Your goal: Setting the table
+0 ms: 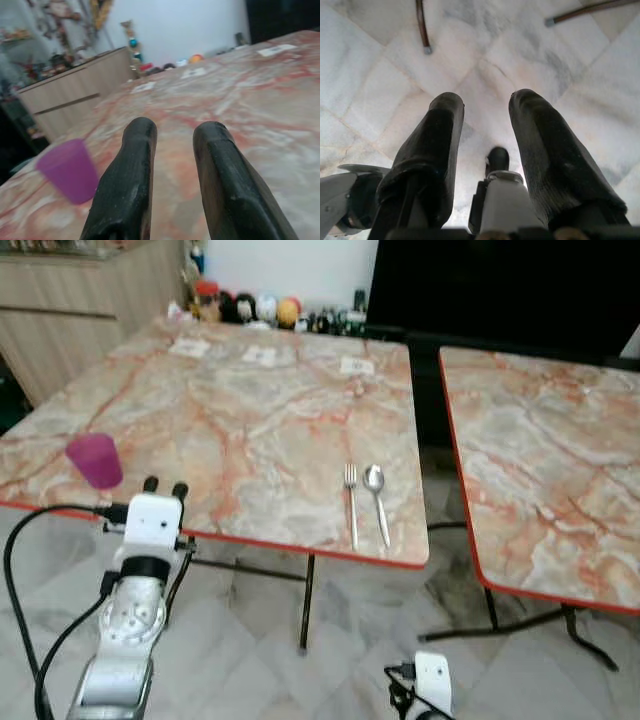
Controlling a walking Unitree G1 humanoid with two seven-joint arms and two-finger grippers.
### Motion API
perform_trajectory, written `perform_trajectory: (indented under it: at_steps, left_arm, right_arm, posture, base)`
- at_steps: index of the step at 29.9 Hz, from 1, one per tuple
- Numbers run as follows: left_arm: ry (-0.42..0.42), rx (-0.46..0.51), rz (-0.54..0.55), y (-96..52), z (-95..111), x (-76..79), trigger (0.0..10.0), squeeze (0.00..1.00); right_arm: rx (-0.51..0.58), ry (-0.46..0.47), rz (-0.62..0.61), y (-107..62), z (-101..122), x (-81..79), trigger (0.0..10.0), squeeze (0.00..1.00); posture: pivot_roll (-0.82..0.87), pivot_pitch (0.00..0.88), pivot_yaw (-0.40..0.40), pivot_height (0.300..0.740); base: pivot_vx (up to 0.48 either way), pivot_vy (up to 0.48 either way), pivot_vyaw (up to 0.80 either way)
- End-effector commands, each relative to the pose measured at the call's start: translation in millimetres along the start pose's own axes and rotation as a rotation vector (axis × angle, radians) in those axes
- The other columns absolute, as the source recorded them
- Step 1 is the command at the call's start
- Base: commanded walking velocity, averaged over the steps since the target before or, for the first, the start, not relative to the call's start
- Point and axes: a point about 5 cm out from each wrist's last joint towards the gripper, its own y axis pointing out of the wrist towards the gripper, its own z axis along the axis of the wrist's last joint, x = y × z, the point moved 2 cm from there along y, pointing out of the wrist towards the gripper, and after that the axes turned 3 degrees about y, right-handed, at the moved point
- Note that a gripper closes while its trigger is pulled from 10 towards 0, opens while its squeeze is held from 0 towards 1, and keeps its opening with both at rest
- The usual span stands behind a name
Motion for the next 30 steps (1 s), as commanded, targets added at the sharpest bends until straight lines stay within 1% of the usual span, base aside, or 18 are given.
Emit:
perform_trajectory:
  at_steps: [1, 7, 8, 11, 12, 13, 14, 17, 19, 20, 21, 23, 24, 25, 26, 27, 29, 30]
  left_arm:
    - [-0.007, 0.031, -0.021, 1.2, 7, 3.8, 10.0, 0.00]
    - [-0.008, 0.080, -0.055, 0.0, 17, 8.4, 10.0, 0.00]
    - [0.012, 0.125, -0.081, -4.5, 25, 8.7, 10.0, 0.00]
    - [0.030, 0.159, -0.093, -9.3, 32, 6.0, 10.0, 0.00]
    - [0.042, 0.152, -0.068, -13.4, 31, -2.7, 10.0, 0.00]
    - [0.042, 0.152, -0.068, -13.4, 31, -2.7, 10.0, 0.00]
    - [0.056, 0.135, -0.040, -16.7, 28, -10.7, 10.0, 0.00]
    - [0.101, 0.075, 0.022, -27.9, 15, -30.0, 10.0, 0.00]
    - [0.145, 0.030, 0.068, -39.0, 5, -44.4, 10.0, 0.00]
    - [0.159, 0.019, 0.082, -42.6, 3, -48.5, 10.0, 0.00]
    - [0.234, -0.042, 0.104, -57.8, -11, -59.1, 10.0, 0.00]
    - [0.278, -0.082, 0.113, -67.3, -19, -64.3, 10.0, 0.00]
    - [0.292, -0.120, 0.127, -75.4, -27, -67.7, 10.0, 0.00]
    - [0.313, -0.176, 0.145, -87.5, -38, -71.9, 10.0, 0.00]
    - [0.312, -0.221, 0.149, -94.5, -48, -73.1, 10.0, 0.00]
    - [0.298, -0.337, 0.157, -107.3, -71, -74.5, 10.0, 0.00]
    - [0.284, -0.449, 0.163, -117.0, -92, -74.9, 10.0, 0.00]
    - [0.251, -0.531, 0.160, -123.4, -108, -72.2, 10.0, 0.00]
  right_arm:
    - [-0.007, 0.009, -0.014, -0.7, -3, 4.4, 10.0, 0.00]
    - [-0.004, 0.013, -0.018, -0.8, -2, 4.5, 10.0, 0.00]
    - [-0.001, 0.015, -0.022, -0.8, -2, 4.6, 10.0, 0.00]
    - [0.001, 0.018, -0.027, -0.9, -2, 5.2, 10.0, 0.00]
    - [0.002, 0.019, -0.029, -1.0, -3, 5.3, 10.0, 0.00]
    - [0.002, 0.019, -0.029, -1.0, -3, 5.3, 10.0, 0.00]
    - [0.002, 0.019, -0.030, -1.1, -3, 5.4, 10.0, 0.00]
    - [0.000, 0.019, -0.032, -1.2, -3, 5.5, 10.0, 0.00]
    - [0.000, 0.020, -0.034, -1.2, -4, 5.6, 10.0, 0.00]
    - [0.000, 0.021, -0.034, -1.3, -4, 5.7, 10.0, 0.00]
    - [-0.001, 0.020, -0.036, -1.3, -4, 5.9, 10.0, 0.00]
    - [-0.002, 0.017, -0.036, -1.3, -4, 5.9, 10.0, 0.00]
    - [-0.003, 0.017, -0.036, -1.4, -4, 5.7, 10.0, 0.00]
    - [-0.003, 0.020, -0.036, -1.4, -5, 5.7, 10.0, 0.00]
    - [-0.003, 0.019, -0.036, -1.4, -5, 5.7, 10.0, 0.00]
    - [-0.004, 0.016, -0.034, -1.4, -4, 5.5, 10.0, 0.00]
    - [-0.004, 0.015, -0.033, -1.3, -4, 5.3, 10.0, 0.00]
    - [-0.004, 0.012, -0.031, -1.2, -4, 5.1, 10.0, 0.00]
  posture:
    - [0.15, 0.000, -0.040, 0.740]
    - [0.15, 0.000, -0.040, 0.740]
    - [0.15, 0.000, -0.037, 0.740]
    - [0.15, 0.000, -0.036, 0.740]
    - [0.15, 0.000, -0.034, 0.740]
    - [0.15, 0.000, -0.034, 0.740]
    - [0.15, 0.000, -0.034, 0.740]
    - [0.15, 0.000, -0.033, 0.740]
    - [0.15, 0.000, -0.033, 0.740]
    - [0.16, 0.001, -0.032, 0.740]
    - [0.16, 0.001, -0.031, 0.740]
    - [0.16, 0.001, -0.031, 0.740]
    - [0.16, 0.002, -0.028, 0.740]
    - [0.17, 0.005, -0.031, 0.740]
    - [0.17, 0.005, -0.031, 0.740]
    - [0.17, 0.004, -0.034, 0.740]
    - [0.17, 0.005, -0.034, 0.740]
    - [0.17, 0.002, -0.036, 0.740]
  base:
    - [0.000, 0.000, 0.00]
    - [0.000, 0.000, 0.00]
    - [0.000, 0.000, 0.00]
    - [0.000, 0.000, 0.00]
    - [0.000, 0.000, 0.00]
    - [0.000, 0.000, 0.00]
    - [0.000, 0.000, 0.00]
    - [0.000, 0.000, 0.00]
    - [0.000, 0.000, 0.00]
    - [0.000, 0.000, 0.00]
    - [0.000, 0.000, 0.00]
    - [0.000, 0.000, 0.00]
    - [0.000, 0.000, 0.00]
    - [0.000, 0.000, 0.00]
    - [0.000, 0.000, 0.00]
    - [0.000, 0.000, 0.00]
    - [0.000, 0.000, 0.00]
    - [0.000, 0.000, 0.00]
